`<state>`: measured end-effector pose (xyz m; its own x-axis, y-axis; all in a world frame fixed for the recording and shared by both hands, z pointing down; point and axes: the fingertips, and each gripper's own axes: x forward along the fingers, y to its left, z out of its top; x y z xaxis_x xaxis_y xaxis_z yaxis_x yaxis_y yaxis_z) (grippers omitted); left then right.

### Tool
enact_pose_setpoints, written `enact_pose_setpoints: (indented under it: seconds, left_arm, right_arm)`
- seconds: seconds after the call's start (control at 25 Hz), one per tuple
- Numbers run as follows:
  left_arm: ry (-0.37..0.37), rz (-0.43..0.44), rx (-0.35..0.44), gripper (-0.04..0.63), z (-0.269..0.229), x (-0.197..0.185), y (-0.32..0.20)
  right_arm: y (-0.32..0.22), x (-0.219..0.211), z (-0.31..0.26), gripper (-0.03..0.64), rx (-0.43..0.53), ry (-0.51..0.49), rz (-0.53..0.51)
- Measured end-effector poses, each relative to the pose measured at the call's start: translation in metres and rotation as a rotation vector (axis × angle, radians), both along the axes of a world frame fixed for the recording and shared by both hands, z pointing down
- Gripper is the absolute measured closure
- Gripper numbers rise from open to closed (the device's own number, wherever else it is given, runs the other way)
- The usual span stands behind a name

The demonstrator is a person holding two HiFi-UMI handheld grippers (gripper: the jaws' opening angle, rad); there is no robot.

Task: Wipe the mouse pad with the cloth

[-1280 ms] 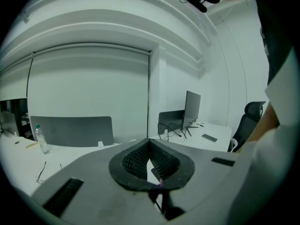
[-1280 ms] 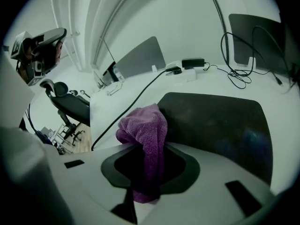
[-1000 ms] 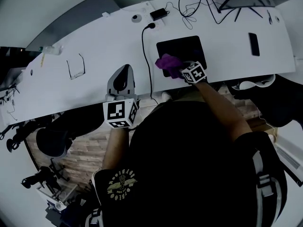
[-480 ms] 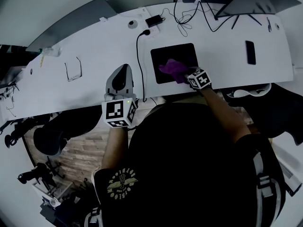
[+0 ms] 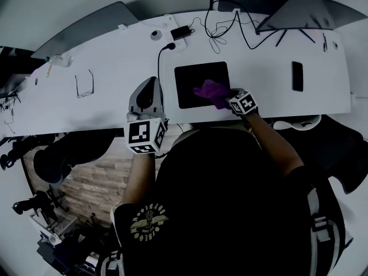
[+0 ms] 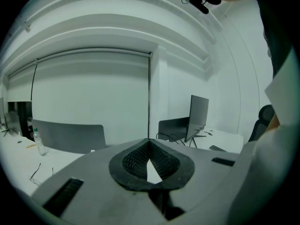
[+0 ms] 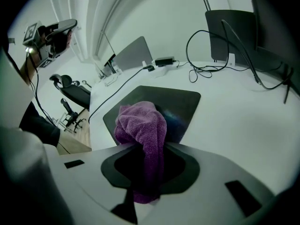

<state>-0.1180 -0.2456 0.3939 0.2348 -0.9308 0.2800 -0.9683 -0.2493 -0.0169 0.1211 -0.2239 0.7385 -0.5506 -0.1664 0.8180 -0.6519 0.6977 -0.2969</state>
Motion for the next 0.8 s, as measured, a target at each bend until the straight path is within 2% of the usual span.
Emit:
enact_pose_setpoints:
  seconds: [0.32,0.56,0.8]
  left_arm:
    - [-0.013,-0.056,0.016,0.594,-0.004,0.011,-0.002]
    - [-0.034,-0.1,0.048,0.594,-0.018,0.013,-0.001]
    - [-0.031,-0.129,0.055,0.594,-0.024,0.02,0.001]
  right_arm:
    - [-0.003,0.049,0.002,0.528,0.028,0.071,0.015]
    - [-0.01,0.053,-0.049,0.528,0.131,-0.104,0.044]
    - [-0.03,0.044,-0.129,0.529,0.254,-0.285,0.067]
